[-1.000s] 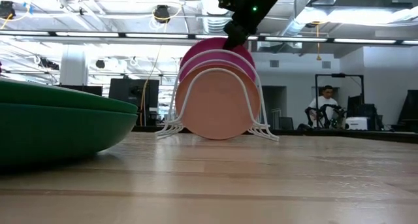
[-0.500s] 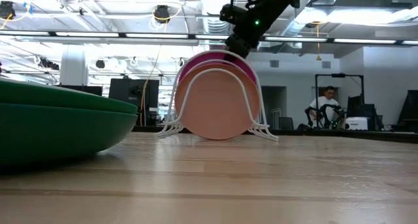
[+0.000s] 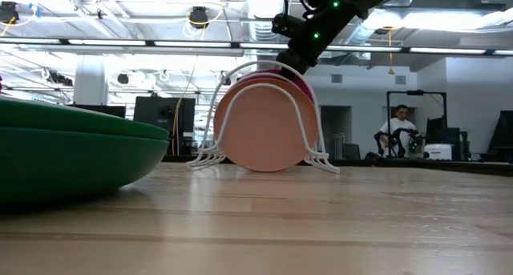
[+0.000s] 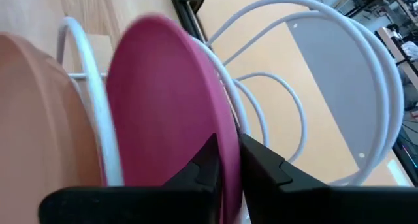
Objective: Sort dishes
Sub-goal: Put the pink plate on the dish rack
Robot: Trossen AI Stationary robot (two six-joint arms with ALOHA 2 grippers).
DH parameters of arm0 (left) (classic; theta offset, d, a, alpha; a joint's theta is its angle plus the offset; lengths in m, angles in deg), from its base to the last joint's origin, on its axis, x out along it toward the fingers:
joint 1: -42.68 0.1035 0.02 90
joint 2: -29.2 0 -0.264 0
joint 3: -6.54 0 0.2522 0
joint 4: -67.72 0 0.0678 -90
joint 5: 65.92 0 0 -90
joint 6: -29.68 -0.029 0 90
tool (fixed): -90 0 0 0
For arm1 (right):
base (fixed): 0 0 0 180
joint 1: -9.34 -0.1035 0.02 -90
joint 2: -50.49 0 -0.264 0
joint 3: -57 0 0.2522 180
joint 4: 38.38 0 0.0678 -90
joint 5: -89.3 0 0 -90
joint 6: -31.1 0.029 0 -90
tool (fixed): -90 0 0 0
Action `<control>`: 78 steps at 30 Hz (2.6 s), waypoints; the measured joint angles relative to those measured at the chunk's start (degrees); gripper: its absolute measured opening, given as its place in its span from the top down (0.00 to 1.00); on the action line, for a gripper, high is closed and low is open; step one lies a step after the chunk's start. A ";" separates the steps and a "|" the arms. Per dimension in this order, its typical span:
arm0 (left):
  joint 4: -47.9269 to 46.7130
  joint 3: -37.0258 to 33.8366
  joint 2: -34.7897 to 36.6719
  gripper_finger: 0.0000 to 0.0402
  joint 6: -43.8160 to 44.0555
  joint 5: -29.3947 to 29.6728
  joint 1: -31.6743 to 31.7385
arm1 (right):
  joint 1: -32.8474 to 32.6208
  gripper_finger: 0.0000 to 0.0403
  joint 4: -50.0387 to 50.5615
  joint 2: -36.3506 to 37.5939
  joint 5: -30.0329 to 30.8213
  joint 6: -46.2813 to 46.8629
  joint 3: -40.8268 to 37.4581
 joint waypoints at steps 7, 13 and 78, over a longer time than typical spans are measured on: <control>0.02 0.00 0.00 0.84 -0.11 0.00 0.00 | -0.07 0.85 0.06 0.00 0.00 -0.24 0.00; 0.00 0.00 0.00 0.84 -0.13 0.00 0.00 | -0.07 0.85 -0.03 0.00 0.04 -0.26 0.00; -2.66 -0.02 0.00 0.84 2.03 0.00 0.13 | -3.75 0.99 9.05 0.20 7.97 23.76 -7.57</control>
